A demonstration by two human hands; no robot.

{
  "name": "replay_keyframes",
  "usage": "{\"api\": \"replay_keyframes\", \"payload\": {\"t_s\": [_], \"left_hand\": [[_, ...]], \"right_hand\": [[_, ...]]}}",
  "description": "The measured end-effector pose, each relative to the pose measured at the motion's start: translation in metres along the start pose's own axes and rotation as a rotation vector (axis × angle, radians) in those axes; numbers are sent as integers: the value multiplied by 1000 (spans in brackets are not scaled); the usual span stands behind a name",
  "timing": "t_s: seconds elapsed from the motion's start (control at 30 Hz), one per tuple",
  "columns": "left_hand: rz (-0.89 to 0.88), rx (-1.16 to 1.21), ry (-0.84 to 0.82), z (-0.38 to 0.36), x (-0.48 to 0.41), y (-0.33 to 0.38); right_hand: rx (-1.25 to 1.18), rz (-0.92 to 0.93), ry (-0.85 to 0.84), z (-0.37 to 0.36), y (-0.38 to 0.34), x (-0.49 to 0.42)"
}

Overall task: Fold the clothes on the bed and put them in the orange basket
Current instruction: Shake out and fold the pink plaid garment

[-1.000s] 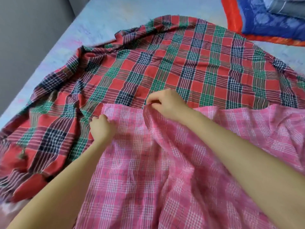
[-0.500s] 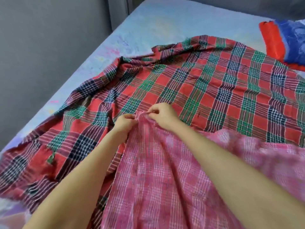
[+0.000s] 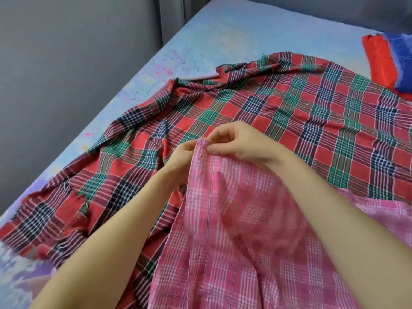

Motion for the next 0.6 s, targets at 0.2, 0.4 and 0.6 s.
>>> {"api": "replay_keyframes", "payload": {"t_s": [0.2, 0.4, 0.6], "left_hand": [[77, 32, -117, 1, 13, 0], [29, 15, -122, -3, 45, 8], [-385, -568, 461, -3, 101, -15]], "right_hand": [[518, -162, 356, -5, 29, -9], [737, -169, 222, -3, 3, 1], [800, -38, 478, -6, -23, 31]]}}
Point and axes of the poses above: each hand's wrist, its own x-axis away from the middle knuckle, its own z-axis out of the back of the hand, y = z × x, the point moved 1 cm from there along -x, towards the middle knuckle, and after that the axes turned 11 degrees about z, right-handed, at the moved point
